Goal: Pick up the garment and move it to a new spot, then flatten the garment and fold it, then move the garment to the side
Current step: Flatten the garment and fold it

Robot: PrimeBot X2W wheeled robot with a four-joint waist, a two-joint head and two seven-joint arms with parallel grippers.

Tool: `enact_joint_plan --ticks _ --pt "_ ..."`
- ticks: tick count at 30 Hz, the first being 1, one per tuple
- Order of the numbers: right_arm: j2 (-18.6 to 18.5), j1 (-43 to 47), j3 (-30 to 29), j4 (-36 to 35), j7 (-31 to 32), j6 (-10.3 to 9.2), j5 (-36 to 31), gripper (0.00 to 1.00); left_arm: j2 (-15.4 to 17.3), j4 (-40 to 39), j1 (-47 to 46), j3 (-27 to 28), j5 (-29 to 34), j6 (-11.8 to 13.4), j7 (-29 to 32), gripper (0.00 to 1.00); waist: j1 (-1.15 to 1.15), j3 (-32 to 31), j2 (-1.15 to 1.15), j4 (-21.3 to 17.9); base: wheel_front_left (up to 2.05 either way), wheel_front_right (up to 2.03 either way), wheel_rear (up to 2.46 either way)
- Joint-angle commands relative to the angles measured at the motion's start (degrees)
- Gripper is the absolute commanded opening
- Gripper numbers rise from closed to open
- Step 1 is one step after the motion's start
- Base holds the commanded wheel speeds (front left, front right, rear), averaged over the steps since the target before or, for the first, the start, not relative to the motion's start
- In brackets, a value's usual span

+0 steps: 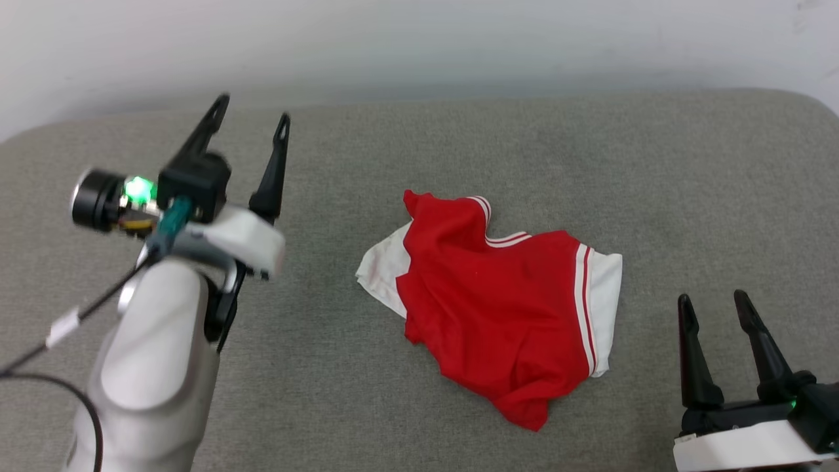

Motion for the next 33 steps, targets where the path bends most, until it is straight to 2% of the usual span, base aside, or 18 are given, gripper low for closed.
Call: enact_joint_plan --ticks 1,5,11,12,20,25,30,33 --pt "0.1 -1.0 0.0 -0.3 -0.1 -0.04 -0.3 1.00 0.3 1.1 -2.6 -1.1 -0.1 -0.3 1.7 1.00 0.00 1.5 0.00 -0.7 0.00 0.00 0.00" --pt "0.1 -2.3 0.2 -0.6 -0.1 -0.04 -0.2 1.00 1.8 4.6 -10.3 -5.2 -2.9 -0.9 9.0 1.00 0.00 3.7 0.00 -1.2 0.00 0.00 0.00" --pt "0.0 -4.4 0.7 -0.9 -0.1 -0.04 0.1 1.00 6.3 8.2 -20.0 -18.5 -14.5 -0.9 21.5 1.00 0.00 6.9 0.00 -2.3 0.00 0.00 0.00" --pt "0.0 -5.3 1.0 -1.1 -0.1 -0.04 0.2 1.00 9.0 8.5 -23.6 -25.8 -21.9 -0.9 29.5 1.00 0.00 8.5 0.00 -3.0 0.00 0.00 0.00" --pt "0.1 -7.4 1.3 -1.6 -0.1 -0.04 0.4 1.00 17.6 3.5 -32.0 -45.2 -38.2 -0.9 49.3 1.00 0.00 12.4 0.00 -4.7 0.00 0.00 0.00" --pt "0.1 -8.8 1.7 -1.8 -0.1 -0.04 0.7 1.00 20.7 0.9 -35.0 -55.1 -44.5 -0.9 57.0 1.00 0.00 14.7 0.00 -5.7 0.00 0.00 0.00" --pt "0.1 -9.8 2.0 -1.7 -0.1 -0.04 1.3 1.00 22.6 0.5 -35.8 -61.3 -48.8 -0.9 60.0 1.00 0.00 16.5 0.00 -6.8 0.00 0.00 0.00" --pt "0.1 -10.5 2.1 -1.6 -0.1 -0.04 1.6 1.00 22.7 1.5 -34.7 -63.4 -49.8 -0.9 60.0 1.00 0.00 17.2 0.00 -7.2 0.00 0.00 0.00"
